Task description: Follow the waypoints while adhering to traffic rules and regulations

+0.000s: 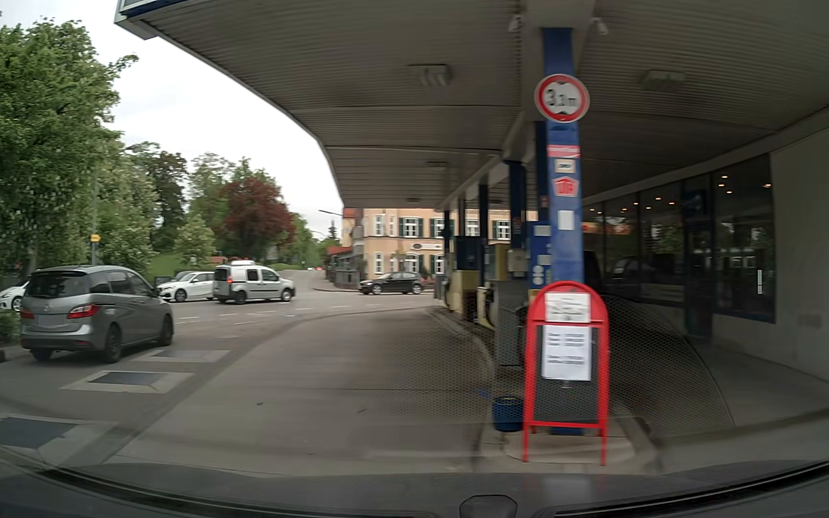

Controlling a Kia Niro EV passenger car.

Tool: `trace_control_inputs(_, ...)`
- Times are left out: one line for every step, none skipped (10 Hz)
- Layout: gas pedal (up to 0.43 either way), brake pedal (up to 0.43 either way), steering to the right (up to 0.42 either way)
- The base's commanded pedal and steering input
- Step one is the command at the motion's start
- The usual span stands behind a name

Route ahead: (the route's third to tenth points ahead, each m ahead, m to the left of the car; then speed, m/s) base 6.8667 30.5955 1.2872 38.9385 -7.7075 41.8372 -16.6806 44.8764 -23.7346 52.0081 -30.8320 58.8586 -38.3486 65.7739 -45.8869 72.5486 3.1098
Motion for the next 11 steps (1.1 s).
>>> trace_control_inputs(0.0,0.183,-0.969)
trace_control_inputs(0.0,0.201,-0.969)
trace_control_inputs(0.0,0.207,-0.969)
trace_control_inputs(0.0,0.213,-0.969)
trace_control_inputs(0.0,0.232,-0.969)
trace_control_inputs(0.0,0.238,-0.968)
trace_control_inputs(0.0,0.25,-0.964)
trace_control_inputs(0.0,0.268,-0.961)
trace_control_inputs(0.0,0.28,-0.954)
trace_control_inputs(0.0,0.287,-0.93)
trace_control_inputs(0.0,0.287,-0.911)
